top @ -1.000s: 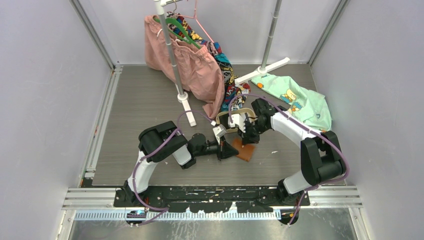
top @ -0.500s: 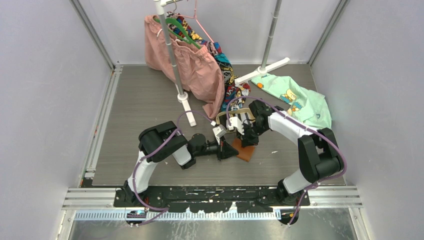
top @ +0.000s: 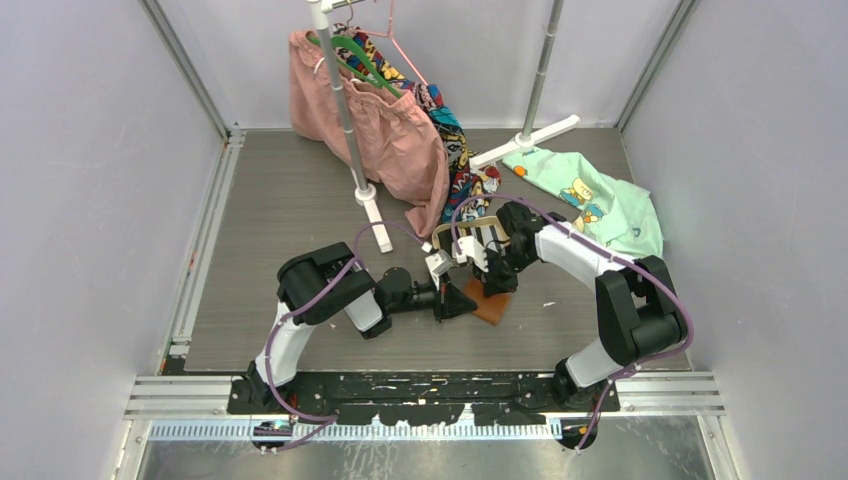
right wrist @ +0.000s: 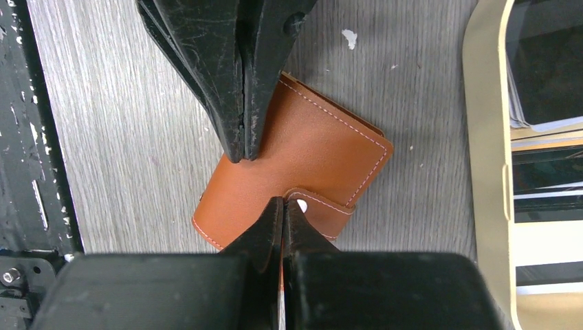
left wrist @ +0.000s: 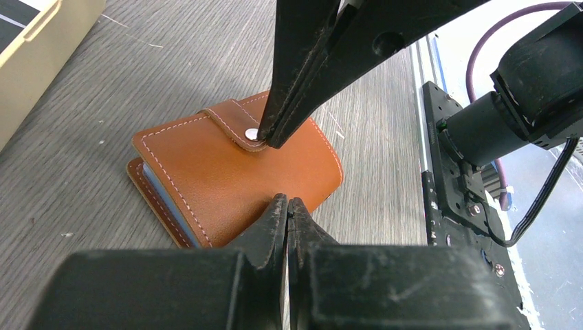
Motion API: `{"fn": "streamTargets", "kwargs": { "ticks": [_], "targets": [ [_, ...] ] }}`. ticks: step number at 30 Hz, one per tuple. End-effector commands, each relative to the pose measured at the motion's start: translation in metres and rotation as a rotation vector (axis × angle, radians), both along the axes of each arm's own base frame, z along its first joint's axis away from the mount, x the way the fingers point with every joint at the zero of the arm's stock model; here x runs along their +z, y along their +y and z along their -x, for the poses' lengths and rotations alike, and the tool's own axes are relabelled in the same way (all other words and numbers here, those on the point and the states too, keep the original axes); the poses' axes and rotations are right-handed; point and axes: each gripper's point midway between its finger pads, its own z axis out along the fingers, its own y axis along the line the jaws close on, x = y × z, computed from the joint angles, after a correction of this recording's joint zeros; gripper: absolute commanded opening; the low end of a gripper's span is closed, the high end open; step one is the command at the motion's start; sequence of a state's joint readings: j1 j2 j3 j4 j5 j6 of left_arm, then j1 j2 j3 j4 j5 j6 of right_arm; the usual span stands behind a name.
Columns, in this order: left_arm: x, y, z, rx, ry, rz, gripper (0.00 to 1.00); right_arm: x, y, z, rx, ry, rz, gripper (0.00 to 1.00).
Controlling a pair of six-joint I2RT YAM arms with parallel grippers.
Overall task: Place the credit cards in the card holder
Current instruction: Close the card holder at the center of the board.
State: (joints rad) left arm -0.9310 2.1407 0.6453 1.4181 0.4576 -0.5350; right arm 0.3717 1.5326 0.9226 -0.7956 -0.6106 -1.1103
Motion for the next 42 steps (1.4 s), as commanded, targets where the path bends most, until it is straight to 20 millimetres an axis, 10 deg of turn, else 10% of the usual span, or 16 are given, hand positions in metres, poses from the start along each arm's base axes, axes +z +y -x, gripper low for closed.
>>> {"fn": "streamTargets", "kwargs": {
  "ticks": [1,27,35,42],
  "targets": [
    [0.0,0.003,-0.002,0.007,-0.025,-0.001,0.01,-0.004,0.004,0.019,0.034,0.072,0.005,0.01],
    [0.004,0.005,0.001,0.006,-0.035,0.001,0.01,-0.016,-0.011,0.032,0.082,0.085,0.078,0.01],
    [0.006,0.005,-0.001,0.015,-0.024,0.007,0.01,0.049,0.001,0.038,0.082,0.023,-0.173,0.37],
    [0.009,0.002,0.0,0.018,-0.012,0.016,0.01,0.035,-0.009,-0.018,-0.126,-0.14,-0.096,0.45]
  ]
}}
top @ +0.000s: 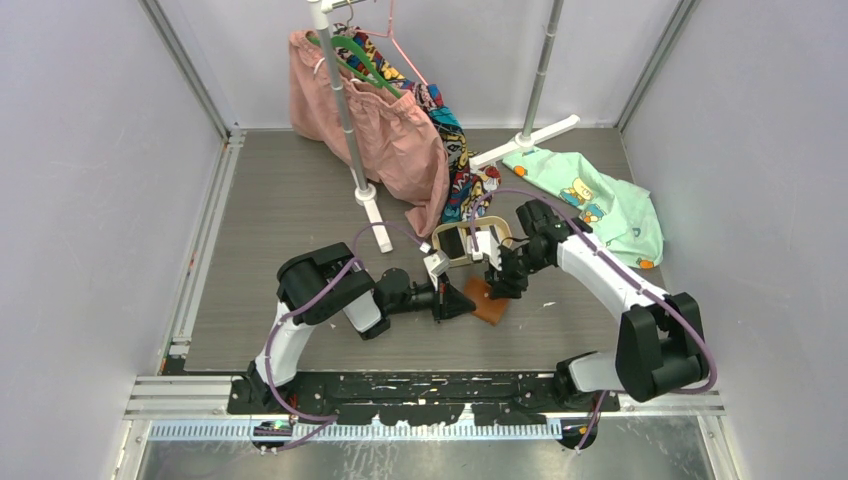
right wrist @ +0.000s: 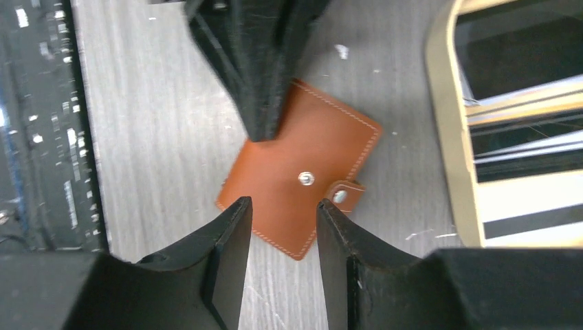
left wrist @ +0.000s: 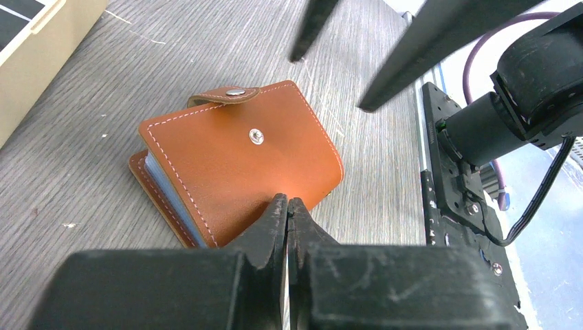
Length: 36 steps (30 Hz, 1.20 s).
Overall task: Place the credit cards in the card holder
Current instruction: Close the card holder at the center of the board.
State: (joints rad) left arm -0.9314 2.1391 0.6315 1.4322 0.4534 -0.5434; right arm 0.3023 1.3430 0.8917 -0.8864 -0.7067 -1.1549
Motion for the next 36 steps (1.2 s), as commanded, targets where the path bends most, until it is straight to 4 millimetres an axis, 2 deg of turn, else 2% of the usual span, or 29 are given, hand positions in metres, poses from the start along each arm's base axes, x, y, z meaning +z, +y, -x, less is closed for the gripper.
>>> {"fn": "streamTargets", "kwargs": {
  "ticks": [1,9,14,21,29,36],
  "targets": [
    [0.01,-0.001,-0.002,0.012,-0.02,0.015,0.01,-0.009,-0.003,-0.036,-0.122,-0.078,0.031,0.46],
    [0.008,-0.002,-0.001,0.013,-0.013,0.013,0.01,-0.028,-0.004,-0.037,-0.106,-0.04,0.107,0.4],
    [0.009,-0.002,-0.001,0.011,-0.013,0.015,0.0,-0.032,-0.003,-0.038,-0.101,-0.033,0.123,0.36],
    [0.009,-0.002,0.0,0.011,-0.014,0.013,0.0,-0.032,-0.005,-0.049,-0.145,-0.063,0.144,0.25],
    [0.008,-0.002,0.0,0.008,-0.01,0.013,0.0,-0.03,-0.003,-0.053,-0.17,-0.086,0.128,0.28],
    [0.009,-0.002,0.0,0.009,-0.011,0.014,0.0,-0.026,-0.001,-0.053,-0.169,-0.09,0.117,0.26]
  ]
}}
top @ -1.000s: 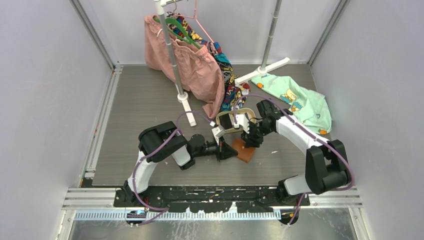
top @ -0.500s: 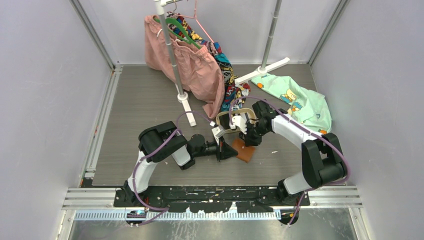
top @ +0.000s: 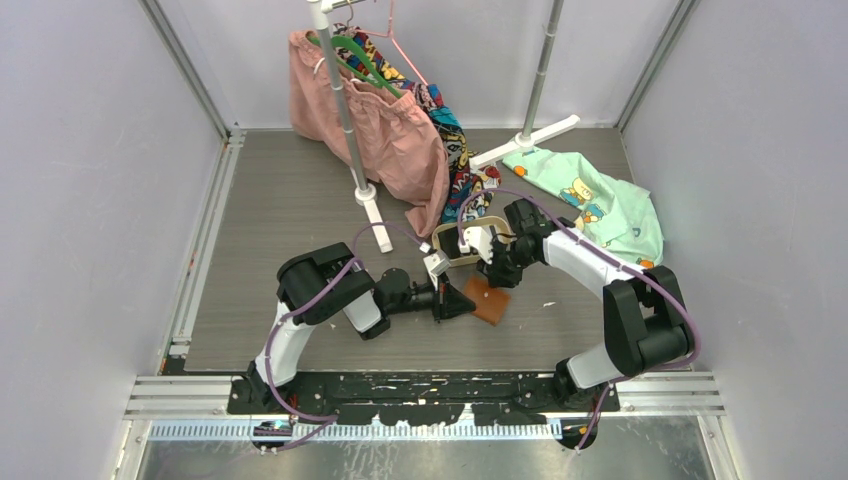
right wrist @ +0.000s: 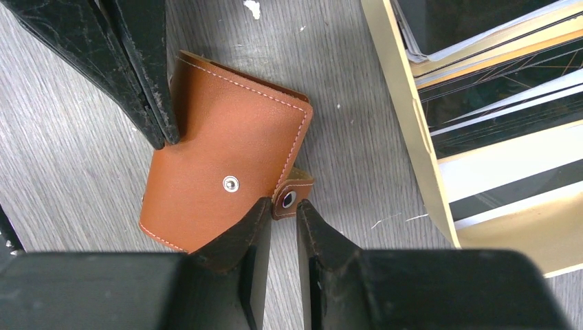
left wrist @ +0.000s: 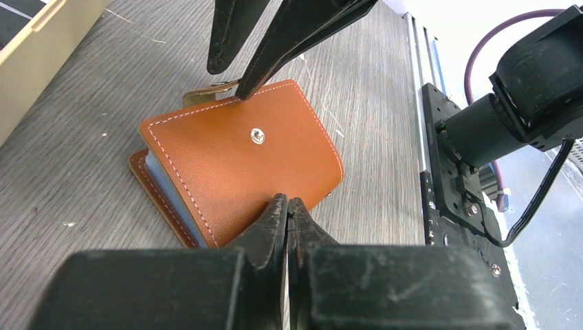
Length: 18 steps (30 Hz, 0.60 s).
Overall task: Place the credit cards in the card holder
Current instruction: Close the card holder at the center of the board.
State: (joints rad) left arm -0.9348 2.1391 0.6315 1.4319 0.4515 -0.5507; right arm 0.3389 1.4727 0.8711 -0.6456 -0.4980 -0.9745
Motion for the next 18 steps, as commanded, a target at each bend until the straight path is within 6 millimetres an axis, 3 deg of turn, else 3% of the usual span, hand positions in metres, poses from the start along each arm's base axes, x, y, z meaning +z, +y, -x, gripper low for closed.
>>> {"fn": "streamTargets", "kwargs": {
  "ticks": [1,12,18],
  "targets": [
    [0.0088,-0.001,-0.0016,0.01,-0.018,0.013,0.0,0.0152,0.0075,-0.0096,0.0,-0.058,-0.035,0.26],
    [0.0081,-0.0009,-0.0015,0.011,-0.018,0.012,0.0,0.0216,0.0092,-0.0082,0.0,-0.066,-0.051,0.27],
    [0.0079,-0.0013,-0.0008,0.008,-0.017,0.012,0.0,0.0191,0.0074,-0.0102,-0.014,-0.066,-0.04,0.22]
  ]
}}
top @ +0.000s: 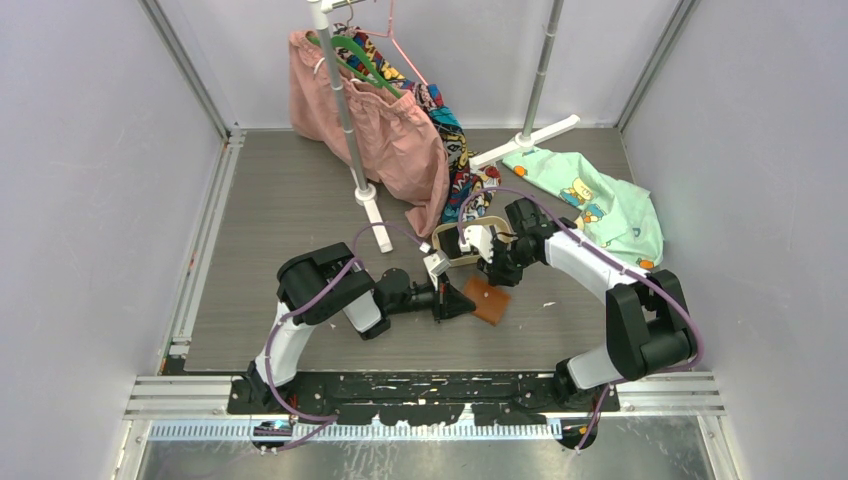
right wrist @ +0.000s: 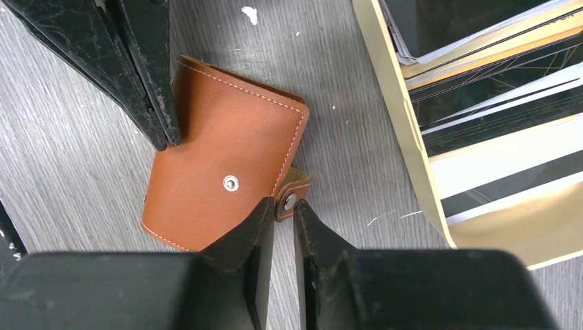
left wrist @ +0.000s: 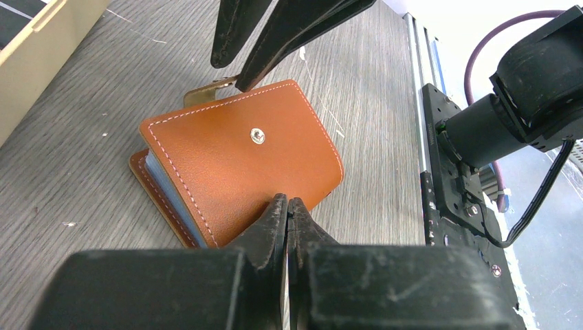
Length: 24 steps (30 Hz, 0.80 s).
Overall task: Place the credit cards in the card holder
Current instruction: Close the card holder at the center of the board.
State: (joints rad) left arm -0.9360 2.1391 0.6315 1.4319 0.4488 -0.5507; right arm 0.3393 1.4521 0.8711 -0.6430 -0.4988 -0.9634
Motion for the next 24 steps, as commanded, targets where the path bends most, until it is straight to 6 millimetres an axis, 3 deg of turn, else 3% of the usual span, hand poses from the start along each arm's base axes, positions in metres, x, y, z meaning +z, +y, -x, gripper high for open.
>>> {"fn": "streamTargets", "kwargs": {
  "ticks": [1,5,10,24],
  "targets": [
    [0.008,-0.001,-0.001,0.006,-0.019,0.013,0.0,0.013,0.006,-0.009,-0.007,-0.049,-0.028,0.22],
    [0.009,-0.001,-0.001,0.008,-0.018,0.013,0.0,0.011,0.006,-0.01,-0.012,-0.045,-0.022,0.17],
    [0.008,-0.001,-0.001,0.009,-0.018,0.011,0.0,0.011,0.006,-0.009,-0.008,-0.032,-0.02,0.01],
    [0.009,-0.001,-0.002,0.021,0.009,0.013,0.0,0.025,0.017,0.012,0.06,0.006,-0.085,0.01]
  ]
}}
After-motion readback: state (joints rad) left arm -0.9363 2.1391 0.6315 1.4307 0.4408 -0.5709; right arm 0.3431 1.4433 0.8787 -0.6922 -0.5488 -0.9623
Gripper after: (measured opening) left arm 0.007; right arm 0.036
